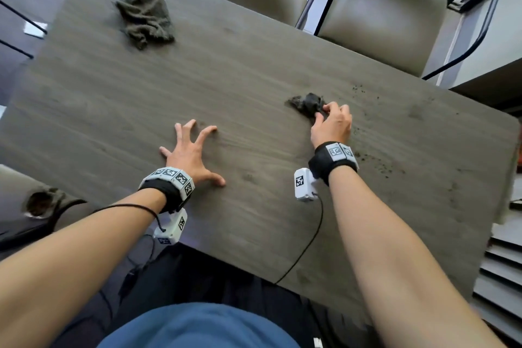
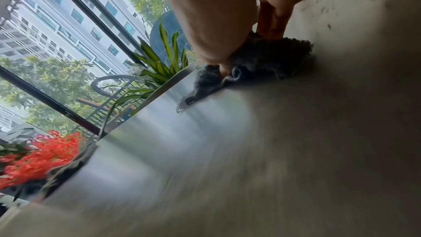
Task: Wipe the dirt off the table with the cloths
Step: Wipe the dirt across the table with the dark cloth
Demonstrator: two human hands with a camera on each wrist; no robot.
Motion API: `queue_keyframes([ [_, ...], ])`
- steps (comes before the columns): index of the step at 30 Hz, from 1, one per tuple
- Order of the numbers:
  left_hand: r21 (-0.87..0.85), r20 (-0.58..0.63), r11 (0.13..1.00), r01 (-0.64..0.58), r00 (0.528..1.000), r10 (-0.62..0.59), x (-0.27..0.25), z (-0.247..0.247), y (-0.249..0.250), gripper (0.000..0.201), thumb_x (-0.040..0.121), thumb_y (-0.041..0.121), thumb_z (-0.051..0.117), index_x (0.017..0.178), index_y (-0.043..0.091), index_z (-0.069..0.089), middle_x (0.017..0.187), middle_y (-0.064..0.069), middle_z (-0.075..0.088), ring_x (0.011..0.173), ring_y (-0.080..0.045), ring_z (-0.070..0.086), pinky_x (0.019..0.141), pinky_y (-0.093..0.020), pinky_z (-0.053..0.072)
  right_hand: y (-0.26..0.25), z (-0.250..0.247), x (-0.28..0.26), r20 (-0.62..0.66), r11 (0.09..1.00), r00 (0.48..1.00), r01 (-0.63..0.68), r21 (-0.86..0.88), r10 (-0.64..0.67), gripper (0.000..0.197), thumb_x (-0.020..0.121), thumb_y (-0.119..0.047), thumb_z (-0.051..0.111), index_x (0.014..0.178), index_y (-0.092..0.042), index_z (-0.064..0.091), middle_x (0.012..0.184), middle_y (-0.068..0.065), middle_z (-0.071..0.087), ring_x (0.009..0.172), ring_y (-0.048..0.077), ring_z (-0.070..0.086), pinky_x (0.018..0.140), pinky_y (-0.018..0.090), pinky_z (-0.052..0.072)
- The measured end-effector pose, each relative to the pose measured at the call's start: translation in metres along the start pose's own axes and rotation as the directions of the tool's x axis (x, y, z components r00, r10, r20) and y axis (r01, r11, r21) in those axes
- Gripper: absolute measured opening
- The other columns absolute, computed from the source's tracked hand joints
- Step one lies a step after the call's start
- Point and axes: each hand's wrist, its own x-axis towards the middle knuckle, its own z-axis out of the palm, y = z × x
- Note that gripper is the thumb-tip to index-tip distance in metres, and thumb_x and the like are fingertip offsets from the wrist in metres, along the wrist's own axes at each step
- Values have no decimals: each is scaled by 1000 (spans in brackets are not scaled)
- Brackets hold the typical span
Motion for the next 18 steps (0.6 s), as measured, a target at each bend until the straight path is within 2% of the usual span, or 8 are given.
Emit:
queue_keyframes([
  [3,6,1,1000,7,1000,-7,-2,-2,1,137,32,65,93,144,59,16,159,9,-4,153,-29,-13,103,-82,21,-2,-5,17,38,996,996,-86,1,86,12,86,-16,63,98,-14,62,112,11,54,102,34,54,85,36,43],
  [6,9,-1,1000,5,1000,-5,-3,-3,2,137,31,66,92,145,59,15,159,8,-3,154,-28,-13,104,-81,22,-14,-3,4,-5,988,991,-133,80,134,11,85,-12,64,96,-12,63,108,11,54,99,34,55,82,35,42],
  [10,55,-4,998,23,1000,-23,-1,-5,1,139,29,72,89,143,62,11,159,9,-4,154,-26,-12,105,-77,28,-47,19,-58,-123,980,988,115,160,-96,16,80,-8,65,95,-10,67,99,11,57,91,31,53,83,34,39],
  [11,58,-4,998,26,1000,-26,-1,-5,1,139,29,72,88,143,63,10,159,10,-4,154,-26,-12,105,-76,29,-58,29,-81,-95,972,985,158,176,-143,17,81,-8,65,97,-10,67,98,10,58,90,29,52,84,34,40],
  [13,56,-8,998,28,1000,-27,-1,-4,0,138,30,71,88,143,63,9,158,11,-5,154,-26,-12,105,-76,29,-77,49,-127,40,961,976,201,191,-212,18,84,-11,64,101,-12,68,99,6,58,92,25,51,87,35,44],
  [15,38,-20,999,15,1000,-15,0,-3,-1,131,39,69,87,145,61,9,159,9,-4,154,-27,-12,105,-77,28,-89,69,-162,177,966,956,207,153,-233,21,86,-14,61,106,-14,68,102,2,58,96,24,50,89,39,46],
  [18,31,-27,999,9,1000,-8,1,-2,-1,120,53,65,84,148,56,11,160,5,-3,153,-29,-14,104,-79,27,-92,82,-175,215,978,955,185,100,-203,22,86,-15,60,107,-17,68,104,-1,57,97,22,49,87,38,47],
])
